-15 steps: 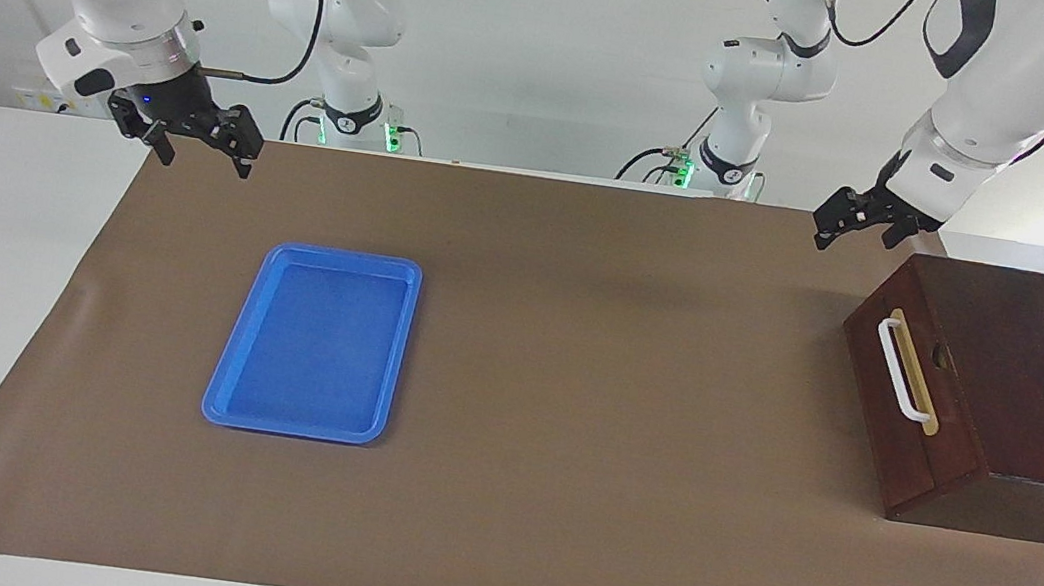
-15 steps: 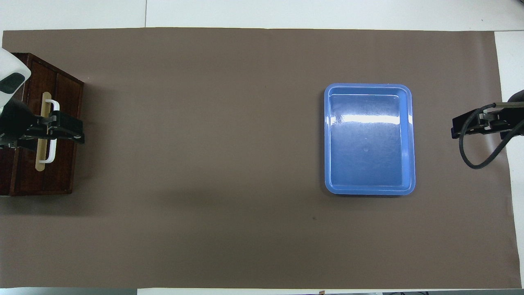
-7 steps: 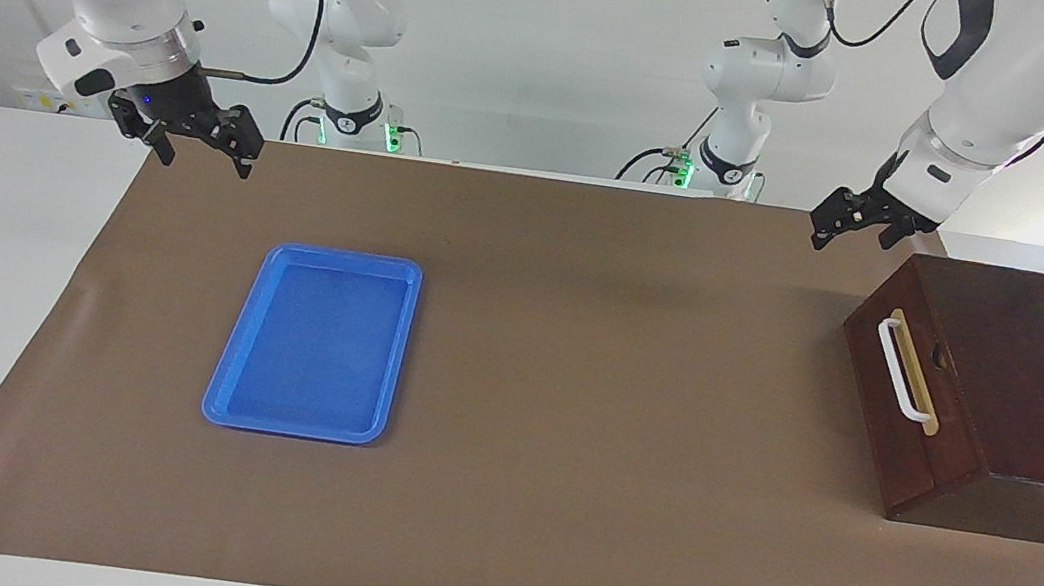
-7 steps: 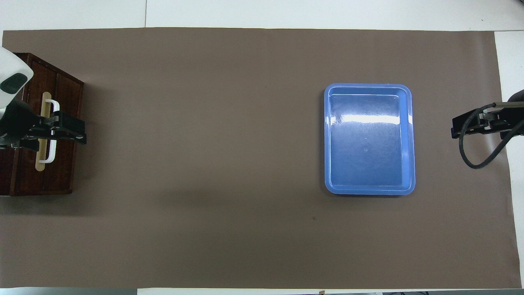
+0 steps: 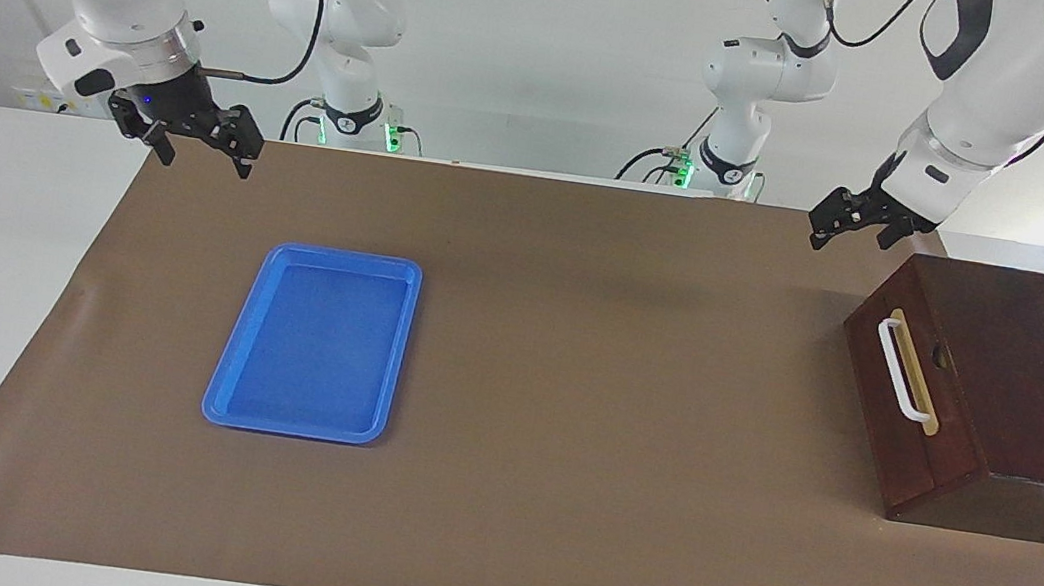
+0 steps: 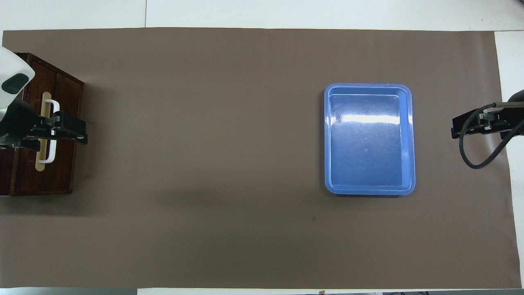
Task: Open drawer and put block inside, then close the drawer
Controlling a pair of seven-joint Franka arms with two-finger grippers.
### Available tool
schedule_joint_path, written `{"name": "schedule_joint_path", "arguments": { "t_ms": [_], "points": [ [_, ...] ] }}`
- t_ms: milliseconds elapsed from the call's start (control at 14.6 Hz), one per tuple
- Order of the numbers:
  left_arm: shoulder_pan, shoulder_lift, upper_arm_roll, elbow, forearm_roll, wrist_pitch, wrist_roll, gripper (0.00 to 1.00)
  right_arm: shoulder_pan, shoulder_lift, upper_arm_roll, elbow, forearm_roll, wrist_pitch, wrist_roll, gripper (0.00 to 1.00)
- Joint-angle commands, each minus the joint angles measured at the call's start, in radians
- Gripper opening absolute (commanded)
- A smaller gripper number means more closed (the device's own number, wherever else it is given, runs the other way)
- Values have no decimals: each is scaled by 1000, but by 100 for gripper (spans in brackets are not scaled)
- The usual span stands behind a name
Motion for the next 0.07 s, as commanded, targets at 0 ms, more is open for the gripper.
{"name": "schedule_joint_path", "arguments": {
  "t_ms": [0],
  "points": [
    [-16,-12,14,-21,-14,16,9,100,-3,-6,0,0,-10,6,-26,100]
  ]
}}
